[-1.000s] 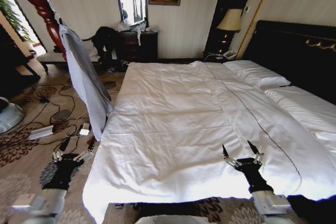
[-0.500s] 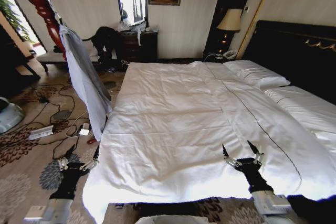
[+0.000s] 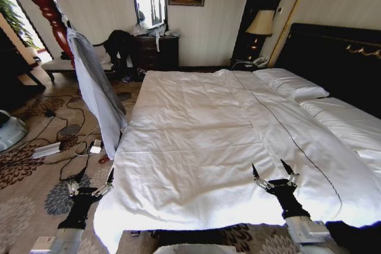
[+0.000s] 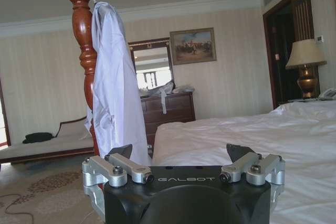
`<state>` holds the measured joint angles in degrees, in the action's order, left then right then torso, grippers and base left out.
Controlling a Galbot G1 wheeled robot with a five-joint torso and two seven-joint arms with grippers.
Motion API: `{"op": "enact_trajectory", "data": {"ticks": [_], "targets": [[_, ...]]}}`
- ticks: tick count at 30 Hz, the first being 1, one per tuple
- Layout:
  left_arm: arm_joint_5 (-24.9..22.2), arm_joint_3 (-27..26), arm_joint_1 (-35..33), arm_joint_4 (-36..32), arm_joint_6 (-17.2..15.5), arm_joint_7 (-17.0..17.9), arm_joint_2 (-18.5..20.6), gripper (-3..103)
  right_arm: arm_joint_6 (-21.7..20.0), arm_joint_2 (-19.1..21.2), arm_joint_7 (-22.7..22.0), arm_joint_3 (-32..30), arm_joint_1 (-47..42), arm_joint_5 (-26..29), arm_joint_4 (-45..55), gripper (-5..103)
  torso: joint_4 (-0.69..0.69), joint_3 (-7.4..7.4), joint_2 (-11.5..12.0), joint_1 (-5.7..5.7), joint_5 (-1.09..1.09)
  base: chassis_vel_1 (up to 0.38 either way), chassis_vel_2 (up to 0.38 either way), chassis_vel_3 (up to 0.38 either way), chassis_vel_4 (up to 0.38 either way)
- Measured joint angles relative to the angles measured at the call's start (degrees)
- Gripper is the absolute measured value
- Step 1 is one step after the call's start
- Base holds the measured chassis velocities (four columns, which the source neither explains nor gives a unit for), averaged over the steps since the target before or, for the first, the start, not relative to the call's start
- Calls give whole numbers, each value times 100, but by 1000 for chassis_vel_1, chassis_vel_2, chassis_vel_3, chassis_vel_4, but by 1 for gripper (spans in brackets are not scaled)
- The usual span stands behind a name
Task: Pick up the clothes from the bed and hang them on the clothes hanger.
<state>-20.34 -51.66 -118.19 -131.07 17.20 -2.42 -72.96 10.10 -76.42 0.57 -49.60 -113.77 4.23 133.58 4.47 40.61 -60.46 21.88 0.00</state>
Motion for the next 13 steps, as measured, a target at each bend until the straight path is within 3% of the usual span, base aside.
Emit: {"op": "enact_trajectory", "data": {"ticks": [13], "targets": [[-13, -2, 7, 0, -15, 3, 6, 100, 0, 0, 0, 0, 0, 0, 0, 100, 0, 0, 0, 0, 0, 0, 0, 0, 0]]}}
